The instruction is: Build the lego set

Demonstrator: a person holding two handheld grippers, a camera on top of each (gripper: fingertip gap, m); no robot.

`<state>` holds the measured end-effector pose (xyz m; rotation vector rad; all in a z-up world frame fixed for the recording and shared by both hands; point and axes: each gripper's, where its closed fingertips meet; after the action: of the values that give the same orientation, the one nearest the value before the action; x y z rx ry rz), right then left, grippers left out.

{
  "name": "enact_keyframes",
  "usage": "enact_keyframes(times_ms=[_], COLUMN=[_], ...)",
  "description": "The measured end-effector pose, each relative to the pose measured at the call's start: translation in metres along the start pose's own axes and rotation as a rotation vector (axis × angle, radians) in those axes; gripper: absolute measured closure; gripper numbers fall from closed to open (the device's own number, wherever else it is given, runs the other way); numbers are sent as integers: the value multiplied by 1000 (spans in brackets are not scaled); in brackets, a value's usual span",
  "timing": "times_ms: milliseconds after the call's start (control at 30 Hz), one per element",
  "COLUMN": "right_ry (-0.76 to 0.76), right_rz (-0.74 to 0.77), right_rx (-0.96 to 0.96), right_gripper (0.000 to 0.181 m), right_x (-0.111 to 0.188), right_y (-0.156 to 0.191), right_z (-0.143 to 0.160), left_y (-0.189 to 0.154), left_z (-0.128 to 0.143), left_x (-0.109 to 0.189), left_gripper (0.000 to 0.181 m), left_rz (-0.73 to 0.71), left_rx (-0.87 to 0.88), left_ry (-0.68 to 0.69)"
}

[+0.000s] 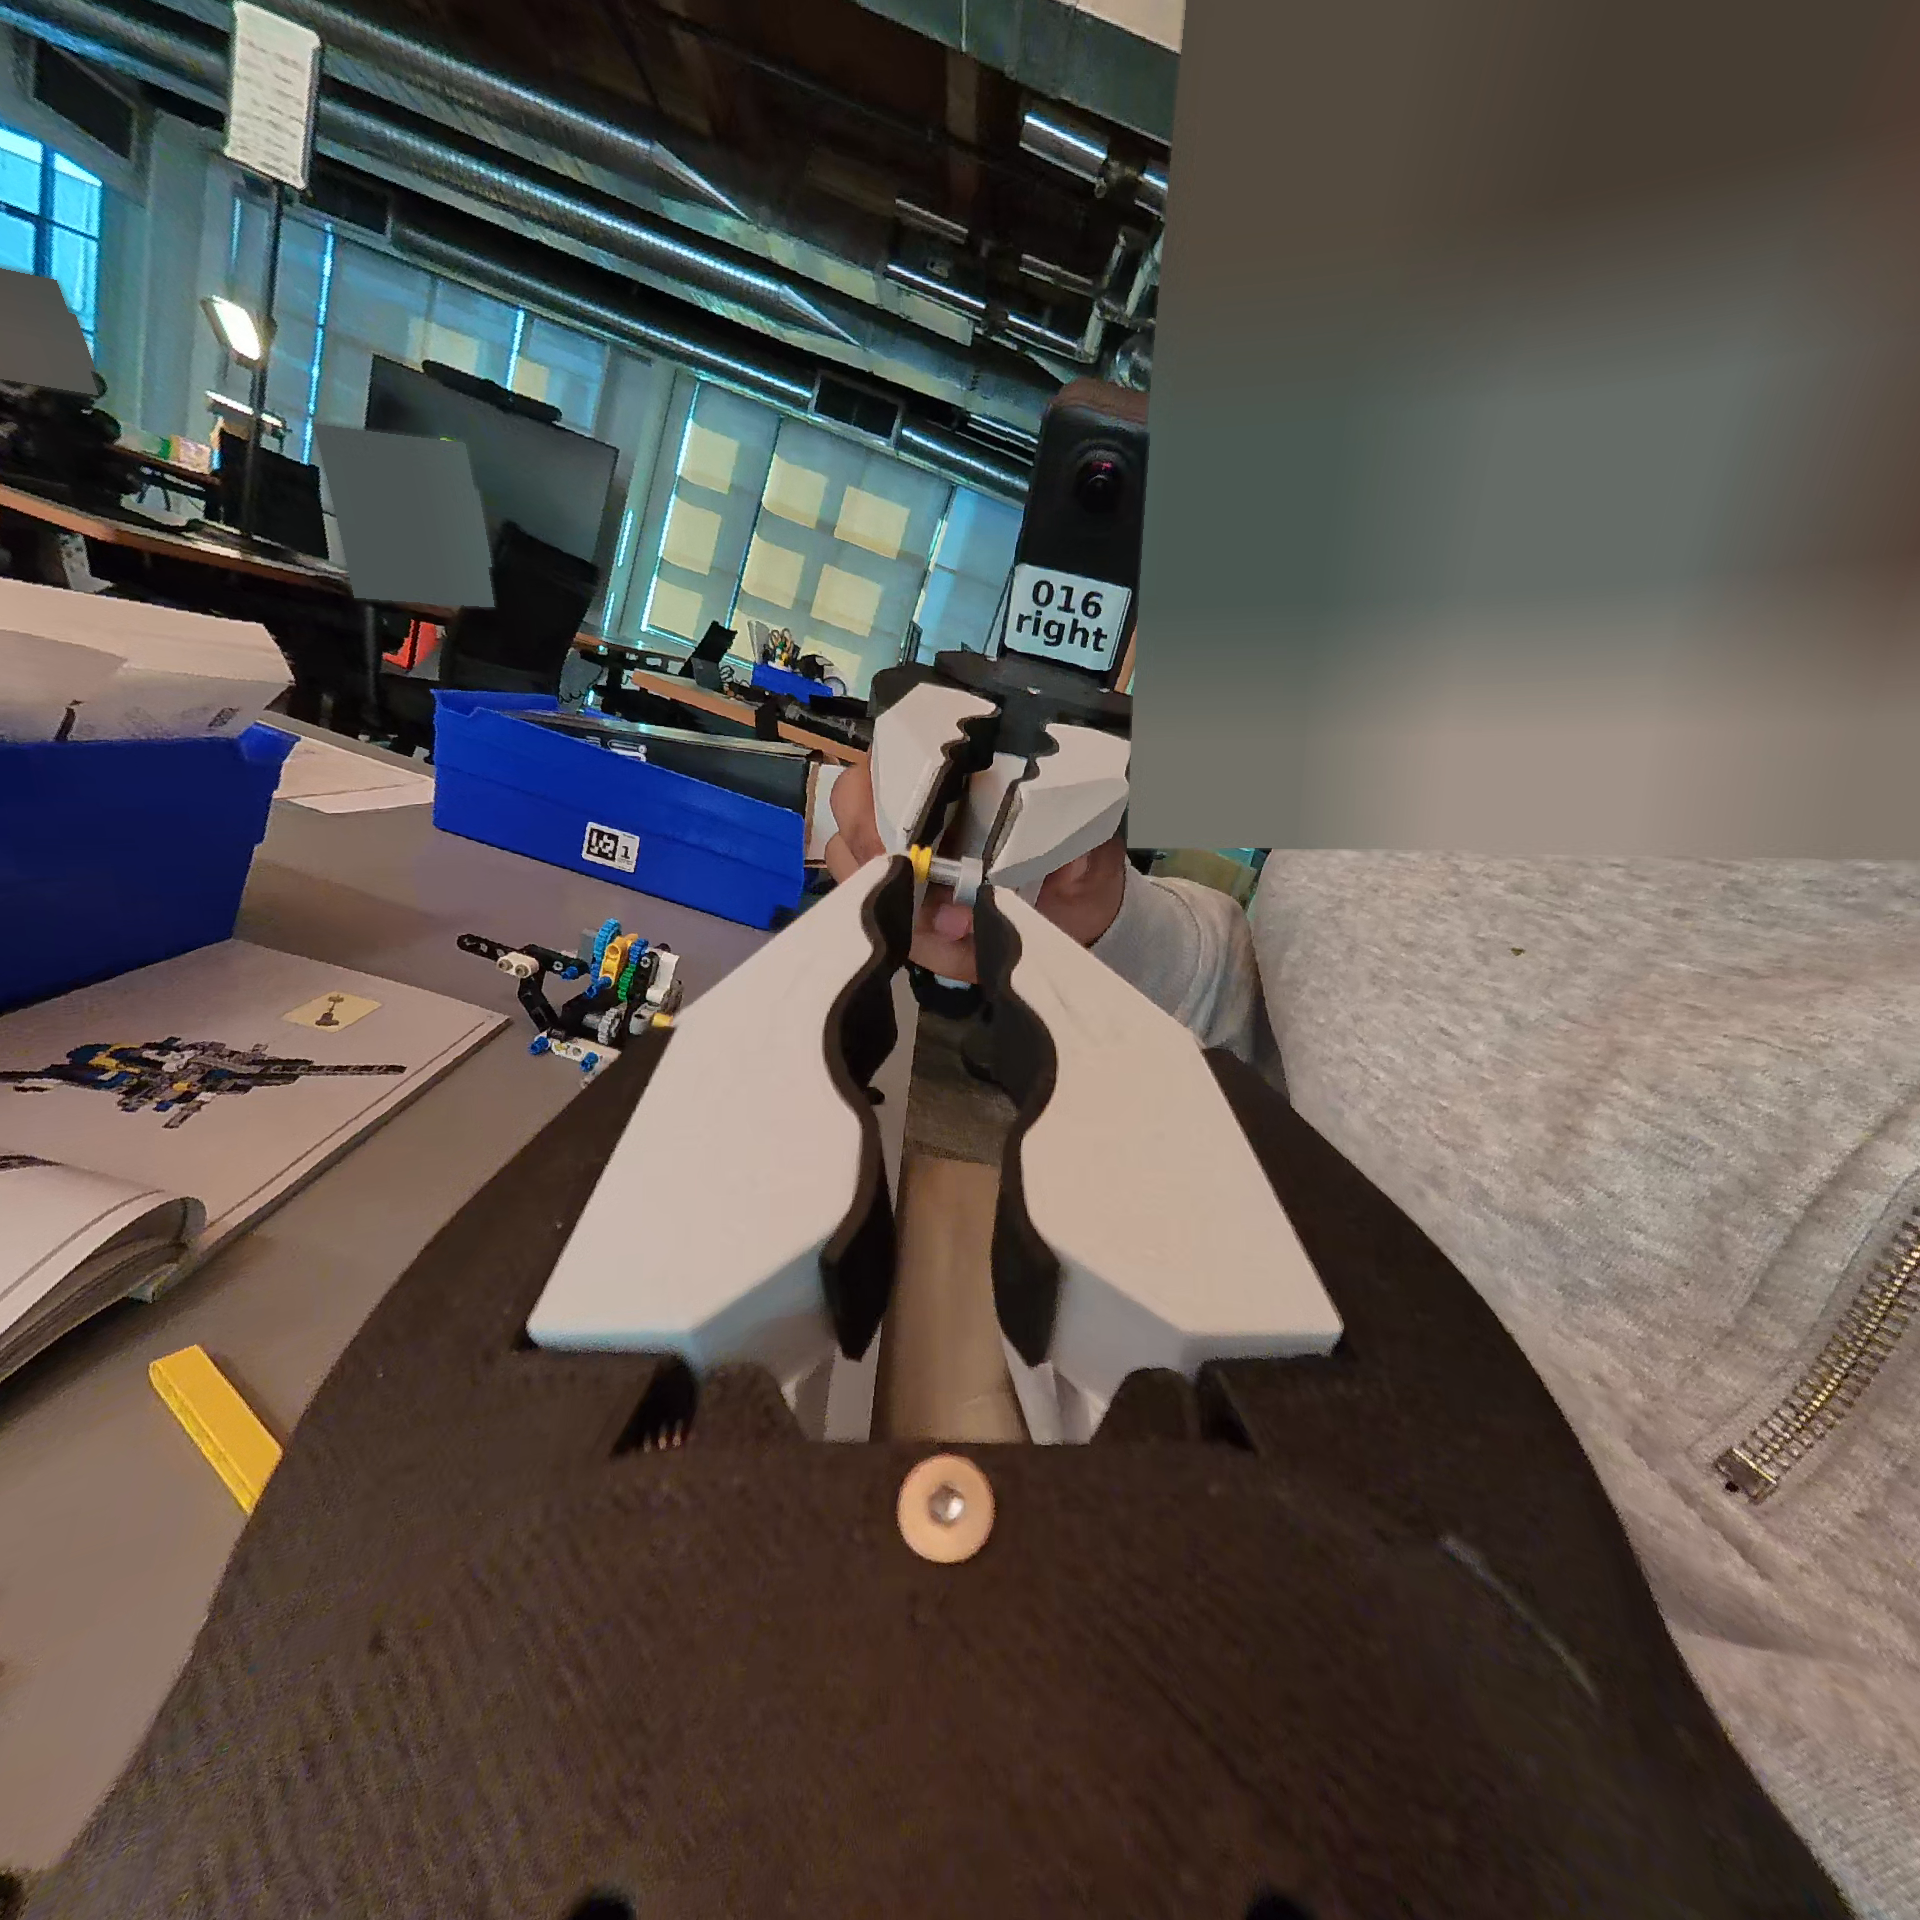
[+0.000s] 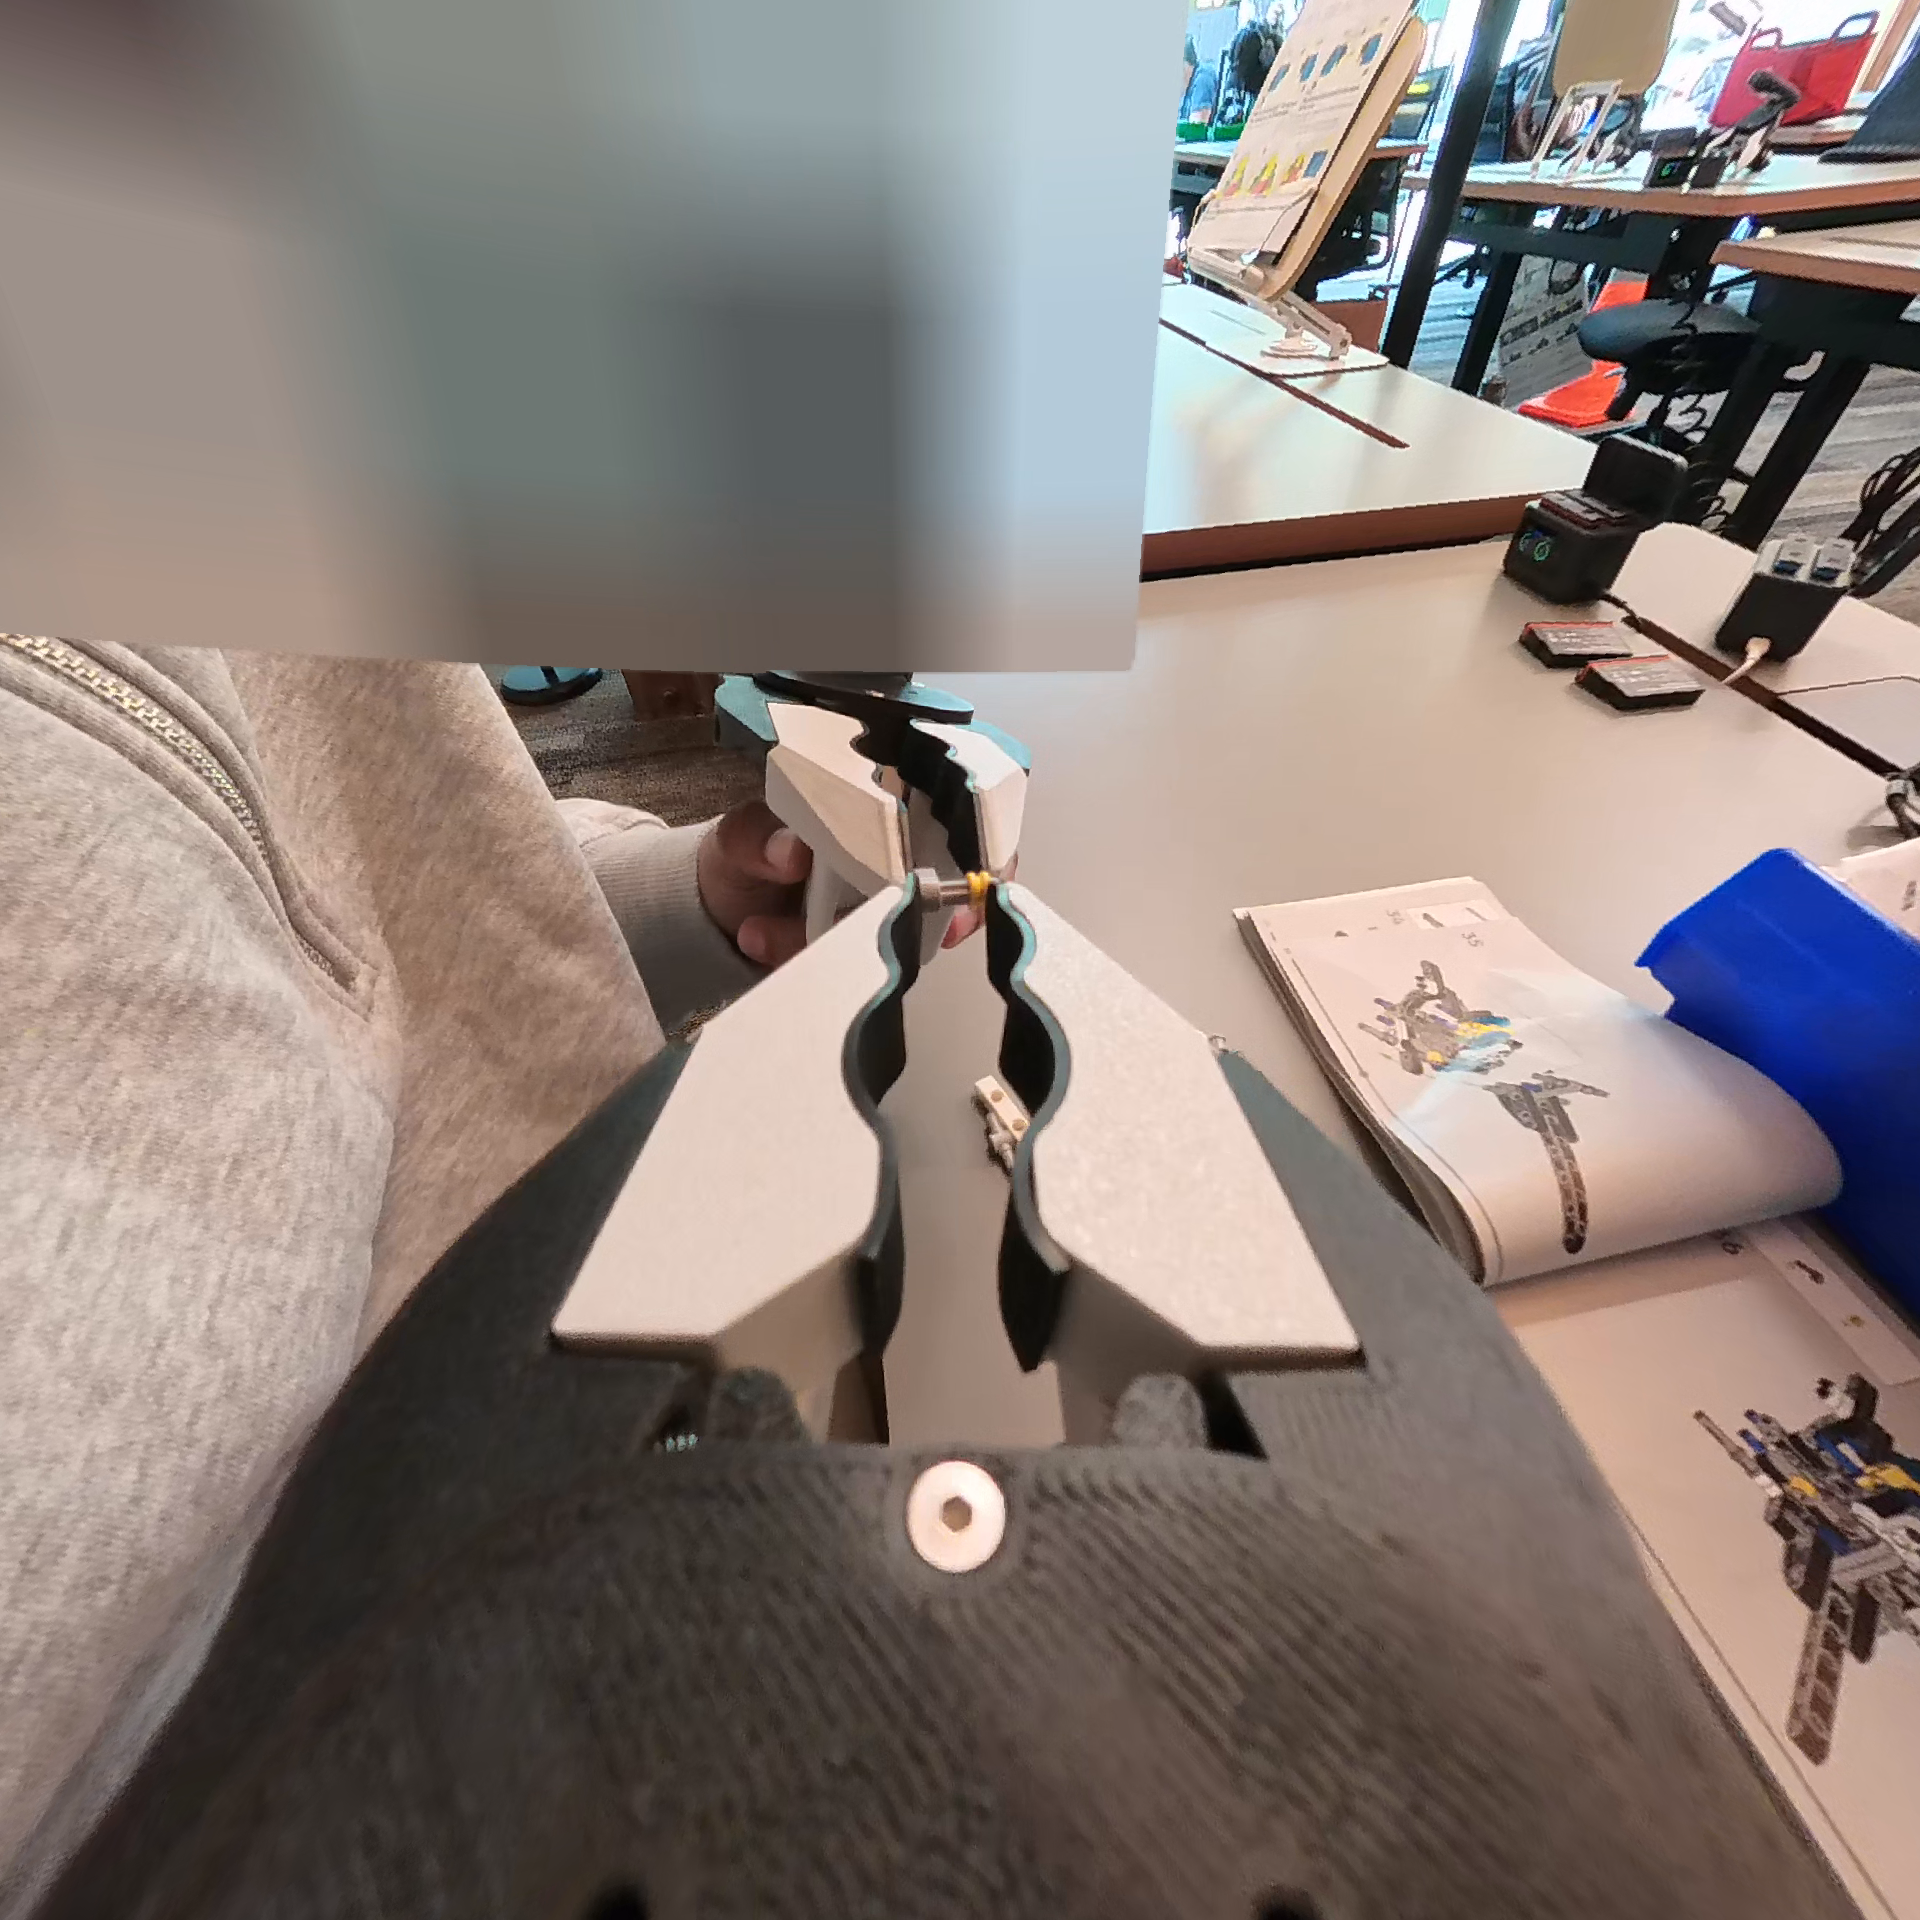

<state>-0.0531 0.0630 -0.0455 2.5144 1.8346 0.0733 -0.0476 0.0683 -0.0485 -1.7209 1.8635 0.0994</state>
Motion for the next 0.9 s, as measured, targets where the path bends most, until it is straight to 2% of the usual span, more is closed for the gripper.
enact_keyframes(times_ms=[900], right_ry=[0], right_rz=[-4], right_rx=[6], right_gripper=[176], right_x=[1], right_y=[0], right_z=[3], left_y=[1], left_z=[3], left_x=[0], left_gripper=[179], left_rz=[1], left_rx=[-2], left_ry=[18])
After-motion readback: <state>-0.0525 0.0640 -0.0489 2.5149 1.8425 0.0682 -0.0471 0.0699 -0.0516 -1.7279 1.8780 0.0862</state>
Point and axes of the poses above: each gripper's, where its closed fingertips meet, x back along the fingers, z out of its underside, y = z × x across the jaws, and after that the axes turned 12 degrees about -y, right-handed
